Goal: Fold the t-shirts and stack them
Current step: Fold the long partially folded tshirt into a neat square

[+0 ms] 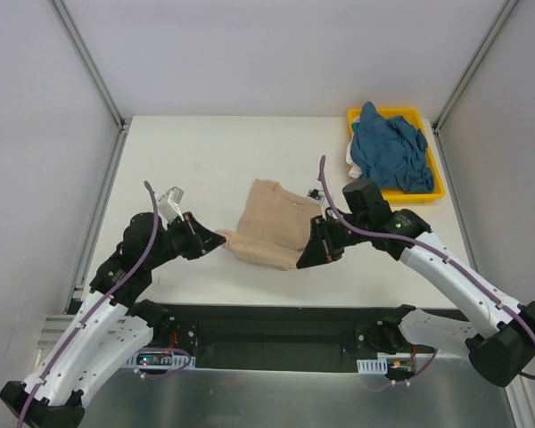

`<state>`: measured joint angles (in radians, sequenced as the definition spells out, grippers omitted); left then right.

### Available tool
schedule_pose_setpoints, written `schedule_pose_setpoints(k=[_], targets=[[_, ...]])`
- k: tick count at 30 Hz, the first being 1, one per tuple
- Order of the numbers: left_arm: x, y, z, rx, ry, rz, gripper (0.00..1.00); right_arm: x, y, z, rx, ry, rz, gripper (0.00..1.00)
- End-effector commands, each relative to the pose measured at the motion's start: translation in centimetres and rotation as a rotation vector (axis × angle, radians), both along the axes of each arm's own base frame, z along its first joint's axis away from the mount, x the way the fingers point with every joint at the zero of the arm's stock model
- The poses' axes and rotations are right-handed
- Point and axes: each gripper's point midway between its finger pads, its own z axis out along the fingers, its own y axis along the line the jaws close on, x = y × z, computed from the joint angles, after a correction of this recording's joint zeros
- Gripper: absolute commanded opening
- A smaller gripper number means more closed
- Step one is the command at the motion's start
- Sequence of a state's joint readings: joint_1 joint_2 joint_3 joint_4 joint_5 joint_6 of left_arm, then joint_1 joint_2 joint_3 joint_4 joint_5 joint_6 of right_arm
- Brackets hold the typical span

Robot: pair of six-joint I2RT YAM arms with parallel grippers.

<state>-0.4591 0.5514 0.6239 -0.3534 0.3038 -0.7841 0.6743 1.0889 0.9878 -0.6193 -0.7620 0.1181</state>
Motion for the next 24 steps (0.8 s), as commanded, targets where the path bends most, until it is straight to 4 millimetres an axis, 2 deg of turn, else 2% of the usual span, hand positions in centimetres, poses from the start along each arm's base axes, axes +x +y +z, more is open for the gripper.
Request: schedule_pose_setpoints(k=[1,6,14,18,22,24], targets=[[2.1,0.0,2.8,0.037,-0.089,0.028,0.0,0.3,-0.5,1.9,0.061,-0.004,-0.007,0.01],[4.3,-0.8,3.4,0.065,-0.112,0.027,0.0,2.1,-1.5,1.1,0.034,0.015,-0.08,0.01],[9.7,-2.6,4.0,0.133,-0.13,0.033,0.0,5.4,-3.0,0.5,0.014,0.042,-0.182,0.01],[12.2,-3.2,4.2,0.165,-0.134,0.04,0.0,8.5,-4.3,-0.1,0.006,0.068,-0.26,0.01],[15.2,-3.8,4.0,0.188,-0.125,0.043,0.0,11.2,-4.7,0.6,0.027,0.067,-0.283,0.01],[16.3,-3.8,3.8,0.19,-0.117,0.04,0.0,12.5,-5.0,0.0,0.026,0.097,-0.297,0.01]])
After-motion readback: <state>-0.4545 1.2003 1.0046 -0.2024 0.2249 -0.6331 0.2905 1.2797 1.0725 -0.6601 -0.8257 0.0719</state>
